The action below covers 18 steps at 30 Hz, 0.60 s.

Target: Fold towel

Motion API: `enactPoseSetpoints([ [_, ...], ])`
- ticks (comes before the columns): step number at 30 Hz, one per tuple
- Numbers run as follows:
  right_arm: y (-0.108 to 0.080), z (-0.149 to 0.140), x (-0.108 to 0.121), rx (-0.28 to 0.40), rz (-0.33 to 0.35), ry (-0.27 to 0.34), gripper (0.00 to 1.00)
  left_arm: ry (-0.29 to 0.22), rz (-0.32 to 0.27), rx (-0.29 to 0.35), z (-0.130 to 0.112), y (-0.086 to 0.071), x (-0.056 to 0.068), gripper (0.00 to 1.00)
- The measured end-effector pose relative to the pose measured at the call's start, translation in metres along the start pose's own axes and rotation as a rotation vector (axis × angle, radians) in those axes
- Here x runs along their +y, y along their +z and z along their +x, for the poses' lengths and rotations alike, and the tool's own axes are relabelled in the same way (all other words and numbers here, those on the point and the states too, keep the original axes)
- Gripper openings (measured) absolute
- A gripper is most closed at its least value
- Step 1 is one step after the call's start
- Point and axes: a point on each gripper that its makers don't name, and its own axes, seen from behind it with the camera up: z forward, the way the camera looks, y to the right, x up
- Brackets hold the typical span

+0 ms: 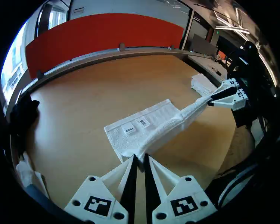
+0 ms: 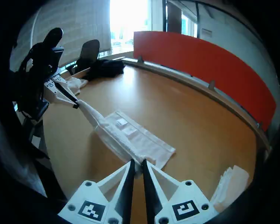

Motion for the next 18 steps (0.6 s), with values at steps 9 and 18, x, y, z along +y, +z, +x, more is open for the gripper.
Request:
enactPoseSetpoints([
  [9, 0.022, -0.016, 0.014, -0.038, -0.012, 0.025, 0.15, -0.011, 0.01, -0.017, -0.002, 0.025, -0.008, 0.13],
  [18, 0.038, -0.023, 0.027, -0.062, -0.022, 0.031, 0.15, -0.003, 0.031, -0.033, -0.001, 0.046, -0.019, 0.12],
])
